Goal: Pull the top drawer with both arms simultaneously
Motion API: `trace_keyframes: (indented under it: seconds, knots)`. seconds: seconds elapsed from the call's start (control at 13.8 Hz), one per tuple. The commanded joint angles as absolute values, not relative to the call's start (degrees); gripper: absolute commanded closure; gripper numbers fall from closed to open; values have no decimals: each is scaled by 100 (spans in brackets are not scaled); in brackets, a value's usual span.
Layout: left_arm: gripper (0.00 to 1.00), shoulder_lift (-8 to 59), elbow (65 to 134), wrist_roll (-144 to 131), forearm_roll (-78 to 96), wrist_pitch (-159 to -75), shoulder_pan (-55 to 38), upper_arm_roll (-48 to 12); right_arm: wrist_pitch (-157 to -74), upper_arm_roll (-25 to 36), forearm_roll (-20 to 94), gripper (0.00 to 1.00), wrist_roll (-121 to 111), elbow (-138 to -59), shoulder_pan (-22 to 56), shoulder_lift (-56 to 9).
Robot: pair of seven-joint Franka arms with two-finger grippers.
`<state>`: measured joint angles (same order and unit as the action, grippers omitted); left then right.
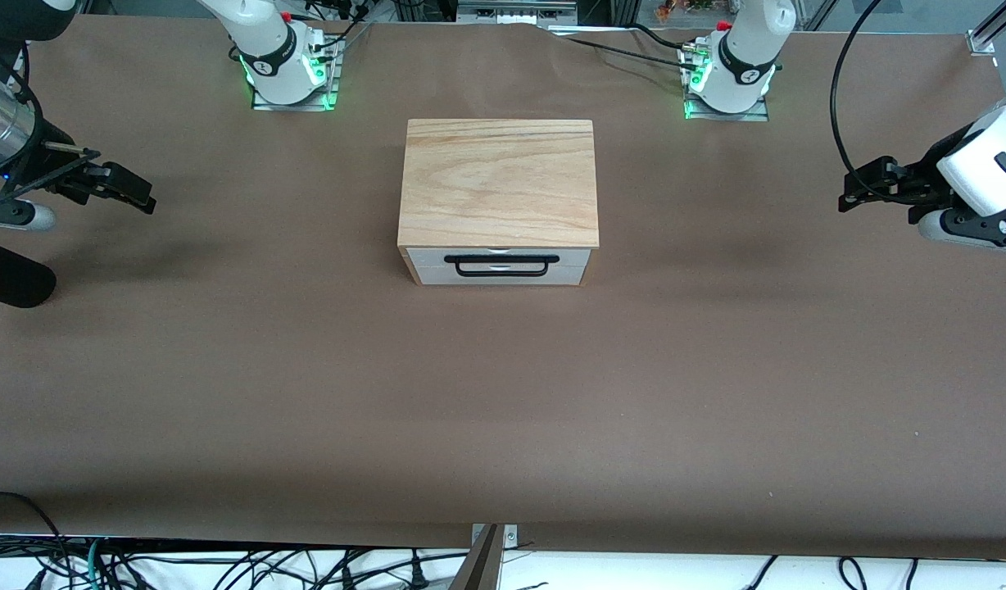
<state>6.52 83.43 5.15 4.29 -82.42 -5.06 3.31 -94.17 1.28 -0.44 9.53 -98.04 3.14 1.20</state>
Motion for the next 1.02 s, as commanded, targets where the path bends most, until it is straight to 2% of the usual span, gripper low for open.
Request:
trace_keyframes:
  seconds: [0.0, 0.95]
  knots:
    - [0, 694, 8235, 642, 255, -8235, -501, 316, -9378, 114, 0, 0, 940, -9721, 316, 105]
    - [0, 694, 8235, 642, 264, -8235, -510, 316, -9308, 114, -9, 0, 923, -9721, 343, 105]
